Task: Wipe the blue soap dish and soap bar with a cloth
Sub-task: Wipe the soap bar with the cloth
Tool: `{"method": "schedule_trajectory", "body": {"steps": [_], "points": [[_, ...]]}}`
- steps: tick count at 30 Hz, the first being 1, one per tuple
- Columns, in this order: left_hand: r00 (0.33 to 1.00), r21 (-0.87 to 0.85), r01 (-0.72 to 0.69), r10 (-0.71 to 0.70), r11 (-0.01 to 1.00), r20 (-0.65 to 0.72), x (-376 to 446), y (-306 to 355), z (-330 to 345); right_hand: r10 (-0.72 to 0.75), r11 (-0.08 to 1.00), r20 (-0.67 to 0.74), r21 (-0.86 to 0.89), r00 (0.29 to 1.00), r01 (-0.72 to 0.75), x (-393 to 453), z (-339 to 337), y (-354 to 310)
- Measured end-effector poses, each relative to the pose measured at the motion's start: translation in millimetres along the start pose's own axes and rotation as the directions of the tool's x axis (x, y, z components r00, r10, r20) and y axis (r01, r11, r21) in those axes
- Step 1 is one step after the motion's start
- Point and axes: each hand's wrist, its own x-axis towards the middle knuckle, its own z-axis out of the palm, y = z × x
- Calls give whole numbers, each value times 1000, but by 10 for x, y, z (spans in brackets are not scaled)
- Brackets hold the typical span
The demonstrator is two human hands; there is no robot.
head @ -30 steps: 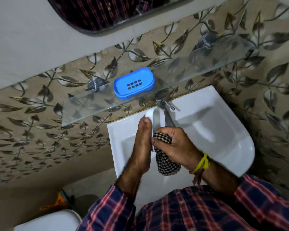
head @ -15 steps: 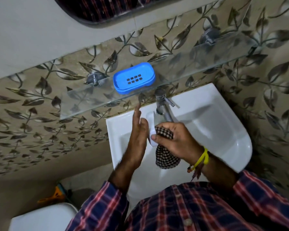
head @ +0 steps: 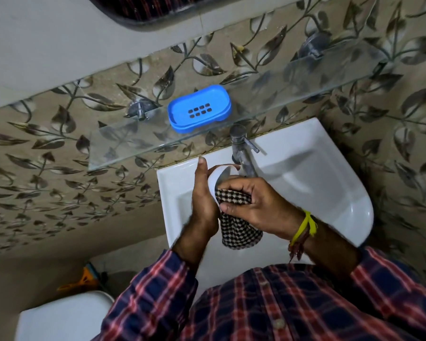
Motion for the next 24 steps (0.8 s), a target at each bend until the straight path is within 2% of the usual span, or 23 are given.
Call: {"method": "schedule_trajectory", "body": {"steps": [2,4,6,8,11,15,16,19,20,21,22,23,24], "points": [[989,-37,148,-149,988,-5,-15,70,-5,-37,978,5,-204,999,37,27,6,-14],[960,-6,258,-257,966,-109,-4,123,3,-46,936,26,-349,999,52,21,42,-4],[937,92,289,-262,953,-231,29,149,-21,-64,886,19,-458,998,66,-18,103,41],[938,120,287,-252,950,-239,34,149,-55,-71,884,-12,-463,997,57,-48,168,81],[934,43,306,-291,951,-208,-36,140,-98,-85,873,-24,-484,996,63,-28,167,102],[961,8,273,-273,962,-38,-97,97,-160,-44,914,-97,-405,994,1,-3,96,86],[961,-6,275,-275,961,-24,-86,81,-169,-21,918,-67,-396,998,-7,12,79,59],[959,-72,282,-284,957,-18,-28,55,-191,106,915,153,-402,983,-37,56,-26,-33],[962,-95,271,-273,958,-8,-1,71,-197,132,919,178,-391,975,-53,64,-76,-67],[967,-109,252,-254,961,0,23,91,-199,133,927,136,-368,982,-74,69,-127,-100],[972,-112,234,-235,966,5,40,111,-196,115,935,19,-340,993,-102,78,-164,-138],[975,-110,222,-222,969,13,53,121,-190,70,930,-159,-346,985,-122,91,-179,-171],[976,-112,218,-217,969,22,58,121,-172,1,907,-330,-397,944,-140,109,-168,-203]]}}
